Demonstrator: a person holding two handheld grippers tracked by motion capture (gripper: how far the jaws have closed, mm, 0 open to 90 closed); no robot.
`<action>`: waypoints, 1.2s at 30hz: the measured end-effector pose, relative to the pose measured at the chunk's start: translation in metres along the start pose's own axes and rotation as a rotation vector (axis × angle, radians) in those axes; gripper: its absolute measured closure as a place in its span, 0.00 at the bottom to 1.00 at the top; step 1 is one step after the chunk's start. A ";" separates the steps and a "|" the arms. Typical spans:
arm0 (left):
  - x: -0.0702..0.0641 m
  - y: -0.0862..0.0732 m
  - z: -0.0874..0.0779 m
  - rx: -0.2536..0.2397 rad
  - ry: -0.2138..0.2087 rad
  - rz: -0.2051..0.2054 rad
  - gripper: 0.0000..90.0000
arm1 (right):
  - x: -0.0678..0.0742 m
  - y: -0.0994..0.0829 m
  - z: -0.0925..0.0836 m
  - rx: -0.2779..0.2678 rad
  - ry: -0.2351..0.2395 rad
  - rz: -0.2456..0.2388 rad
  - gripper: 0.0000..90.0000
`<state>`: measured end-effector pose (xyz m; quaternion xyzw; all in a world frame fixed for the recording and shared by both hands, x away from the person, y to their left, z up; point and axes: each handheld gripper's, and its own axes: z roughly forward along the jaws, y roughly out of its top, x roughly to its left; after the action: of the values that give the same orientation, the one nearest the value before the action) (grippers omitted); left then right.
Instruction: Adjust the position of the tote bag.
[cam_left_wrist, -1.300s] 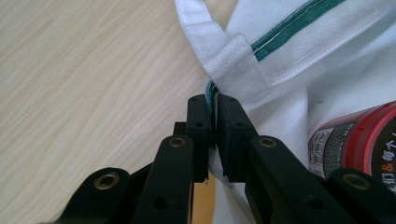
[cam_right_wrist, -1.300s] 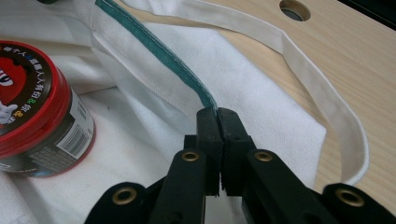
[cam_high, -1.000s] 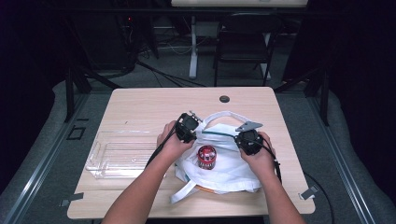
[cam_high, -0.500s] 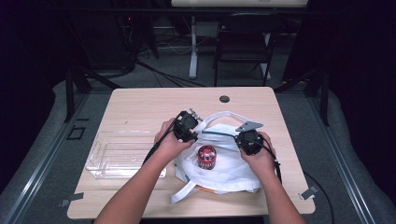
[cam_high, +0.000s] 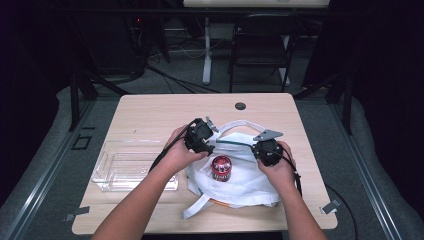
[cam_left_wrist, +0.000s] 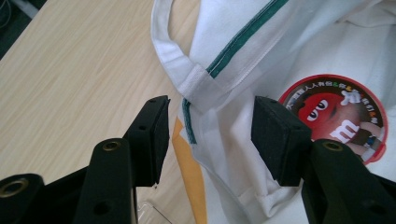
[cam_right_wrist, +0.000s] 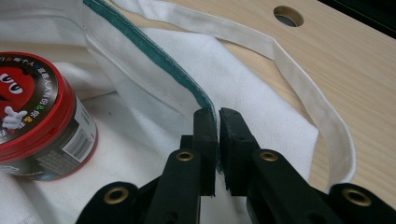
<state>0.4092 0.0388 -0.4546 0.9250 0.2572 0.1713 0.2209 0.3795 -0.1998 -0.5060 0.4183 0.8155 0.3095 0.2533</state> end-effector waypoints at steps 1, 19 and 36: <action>0.000 0.000 -0.002 -0.005 0.004 0.009 0.52 | 0.000 0.000 0.000 0.000 0.001 0.000 0.94; -0.010 0.010 -0.011 0.028 -0.073 0.096 0.49 | 0.004 0.006 -0.012 -0.062 0.004 -0.024 0.75; -0.026 0.019 -0.010 0.070 -0.154 0.186 0.48 | 0.007 0.008 -0.018 -0.101 0.038 -0.024 0.71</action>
<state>0.3919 0.0133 -0.4423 0.9624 0.1587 0.1106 0.1909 0.3678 -0.1952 -0.4895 0.3892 0.8084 0.3551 0.2625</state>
